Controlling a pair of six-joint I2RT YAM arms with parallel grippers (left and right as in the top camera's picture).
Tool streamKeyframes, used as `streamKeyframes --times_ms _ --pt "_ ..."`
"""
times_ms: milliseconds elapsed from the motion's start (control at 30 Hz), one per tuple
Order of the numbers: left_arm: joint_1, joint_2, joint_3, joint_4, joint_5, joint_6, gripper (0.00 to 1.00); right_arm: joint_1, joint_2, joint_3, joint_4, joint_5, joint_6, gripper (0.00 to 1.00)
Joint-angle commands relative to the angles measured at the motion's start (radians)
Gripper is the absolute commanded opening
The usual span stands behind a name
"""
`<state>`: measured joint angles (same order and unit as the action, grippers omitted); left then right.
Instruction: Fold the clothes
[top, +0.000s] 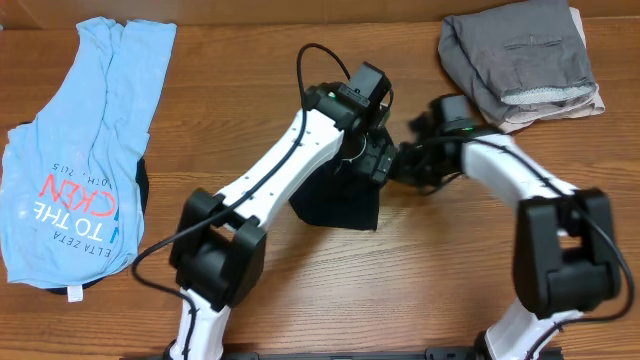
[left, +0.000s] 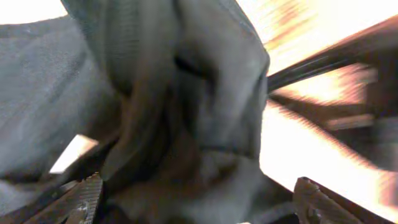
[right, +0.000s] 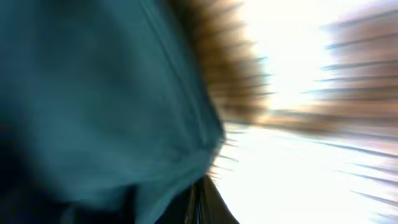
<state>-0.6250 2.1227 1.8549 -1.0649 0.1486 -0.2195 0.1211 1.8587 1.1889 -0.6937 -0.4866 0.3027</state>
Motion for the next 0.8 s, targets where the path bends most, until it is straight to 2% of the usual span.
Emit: streamKeyframes --times_ms 0,167,267,467,600,700,767 --pt "0.012 0.032 0.019 0.013 -0.030 -0.042 1.00 -0.098 -0.172 0.073 -0.013 -0.032 0.006 0.04" --pt "0.072 0.017 0.063 0.024 -0.026 -0.043 1.00 -0.184 -0.313 0.076 -0.031 -0.044 -0.001 0.15" --pt "0.140 0.001 0.168 -0.039 -0.025 -0.043 1.00 -0.165 -0.352 0.076 -0.060 -0.052 -0.050 0.29" --pt "0.312 -0.010 0.399 -0.208 -0.026 -0.038 1.00 0.003 -0.346 0.076 -0.076 -0.040 -0.231 0.59" --pt "0.409 -0.010 0.419 -0.254 -0.024 -0.027 1.00 0.139 -0.330 0.076 -0.060 0.101 -0.323 0.88" --pt "0.465 -0.009 0.399 -0.280 -0.024 -0.004 1.00 0.237 -0.290 0.076 -0.044 0.173 -0.418 1.00" --pt "0.485 -0.009 0.391 -0.291 -0.024 0.016 1.00 0.276 -0.257 0.076 -0.031 0.176 -0.465 1.00"
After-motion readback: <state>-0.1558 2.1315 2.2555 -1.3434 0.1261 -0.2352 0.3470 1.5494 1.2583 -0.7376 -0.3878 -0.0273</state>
